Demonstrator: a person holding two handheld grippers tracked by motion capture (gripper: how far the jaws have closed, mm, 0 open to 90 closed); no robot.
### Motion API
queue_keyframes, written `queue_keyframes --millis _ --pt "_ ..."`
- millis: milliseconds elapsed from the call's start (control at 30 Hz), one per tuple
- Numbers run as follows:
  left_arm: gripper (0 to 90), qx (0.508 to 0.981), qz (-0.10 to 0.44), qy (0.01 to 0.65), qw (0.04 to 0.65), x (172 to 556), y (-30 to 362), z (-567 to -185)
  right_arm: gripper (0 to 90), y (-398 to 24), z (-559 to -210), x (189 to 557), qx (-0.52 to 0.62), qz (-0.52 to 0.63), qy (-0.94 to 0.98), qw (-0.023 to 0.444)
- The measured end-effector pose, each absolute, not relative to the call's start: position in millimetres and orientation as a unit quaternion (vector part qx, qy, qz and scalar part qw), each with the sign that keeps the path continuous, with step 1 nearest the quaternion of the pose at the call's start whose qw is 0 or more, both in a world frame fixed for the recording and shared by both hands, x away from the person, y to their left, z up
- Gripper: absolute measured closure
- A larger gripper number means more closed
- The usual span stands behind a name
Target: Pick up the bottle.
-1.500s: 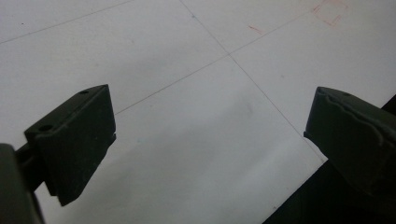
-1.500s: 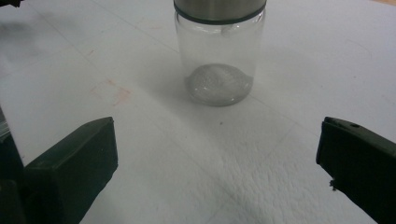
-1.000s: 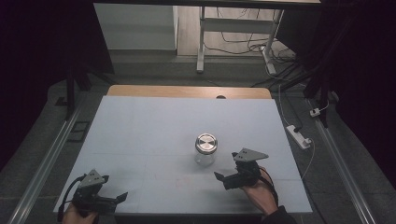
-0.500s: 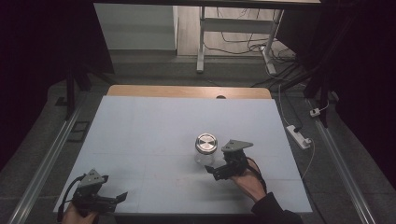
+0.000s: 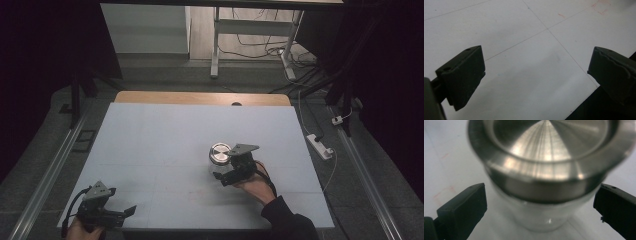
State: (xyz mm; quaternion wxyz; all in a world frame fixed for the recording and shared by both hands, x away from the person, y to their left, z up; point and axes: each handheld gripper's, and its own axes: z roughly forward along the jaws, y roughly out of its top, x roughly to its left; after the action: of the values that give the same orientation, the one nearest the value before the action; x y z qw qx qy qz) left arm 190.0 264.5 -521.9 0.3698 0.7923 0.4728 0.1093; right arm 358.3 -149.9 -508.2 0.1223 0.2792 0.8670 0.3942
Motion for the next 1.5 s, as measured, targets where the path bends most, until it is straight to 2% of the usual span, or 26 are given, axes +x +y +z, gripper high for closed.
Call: queue_keyframes --millis 267,533,1167,1500 --pt "1.9 0.791 0.107 0.473 0.372 190.2 265.4 -521.9 1.9 -141.2 -512.6 363.1 0.280 0.386 0.869 0.132" --pt "2.0 0.792 0.107 0.473 0.370 190.5 264.8 -522.1 14.3 -143.3 -511.9 365.1 0.266 0.411 0.862 0.128" --pt "2.1 0.795 0.106 0.468 0.371 190.1 264.7 -521.7 15.3 -142.4 -508.1 361.6 0.258 0.400 0.868 0.141" --pt "2.2 0.795 0.104 0.467 0.373 190.0 265.1 -521.6 15.3 -141.2 -494.4 352.9 0.255 0.414 0.862 0.142"
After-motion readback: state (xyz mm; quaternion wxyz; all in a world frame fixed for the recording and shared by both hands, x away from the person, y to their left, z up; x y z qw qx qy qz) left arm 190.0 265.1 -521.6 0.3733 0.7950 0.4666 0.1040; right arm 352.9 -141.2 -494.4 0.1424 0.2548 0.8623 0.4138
